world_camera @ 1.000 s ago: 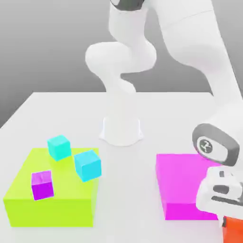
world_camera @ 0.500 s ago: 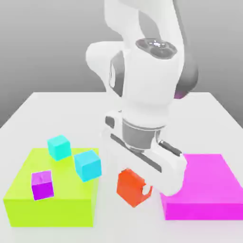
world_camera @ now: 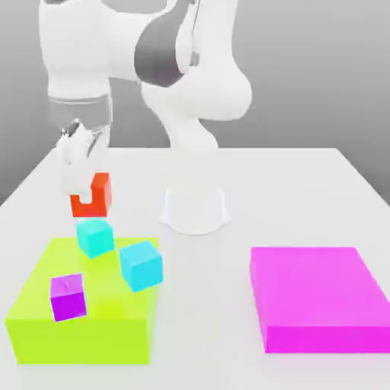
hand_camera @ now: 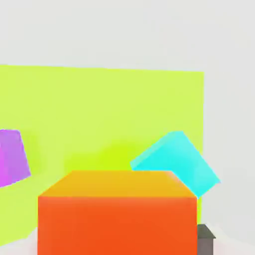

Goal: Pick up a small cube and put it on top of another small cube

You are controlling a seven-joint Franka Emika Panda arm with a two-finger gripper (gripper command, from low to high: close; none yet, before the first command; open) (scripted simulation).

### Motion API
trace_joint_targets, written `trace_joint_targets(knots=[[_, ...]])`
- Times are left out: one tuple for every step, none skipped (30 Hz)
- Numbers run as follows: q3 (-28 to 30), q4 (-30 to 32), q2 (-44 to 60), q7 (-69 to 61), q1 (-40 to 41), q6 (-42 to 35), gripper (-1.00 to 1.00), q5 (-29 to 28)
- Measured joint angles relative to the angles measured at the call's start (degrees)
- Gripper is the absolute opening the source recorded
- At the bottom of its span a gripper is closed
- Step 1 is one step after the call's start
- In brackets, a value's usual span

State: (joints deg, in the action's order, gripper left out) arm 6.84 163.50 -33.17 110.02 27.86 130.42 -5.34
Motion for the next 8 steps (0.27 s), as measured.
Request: trace_joint_targets(knots=[[0.36,0.89,0.69,0.08,0.39,1.65,-1.00,0.01],[0.62,1.71,1.92,0.09,0.57,3.71,-1.00,0.00],[0.78,2.49,3.41,0.09,0.69,5.99,-1.00,-0.04],[0.92,3.24,5.04,0.08,0.75,8.38,-1.00,-0.09],[1.01,3.99,6.72,0.06,0.80,10.81,-1.00,-0.11],[1.02,4.43,7.75,0.08,0.86,12.27,1.00,-0.15],[1.02,4.43,7.75,0.08,0.86,12.27,1.00,-0.15],[1.02,4.43,7.75,0.08,0.86,12.27,1.00,-0.15]])
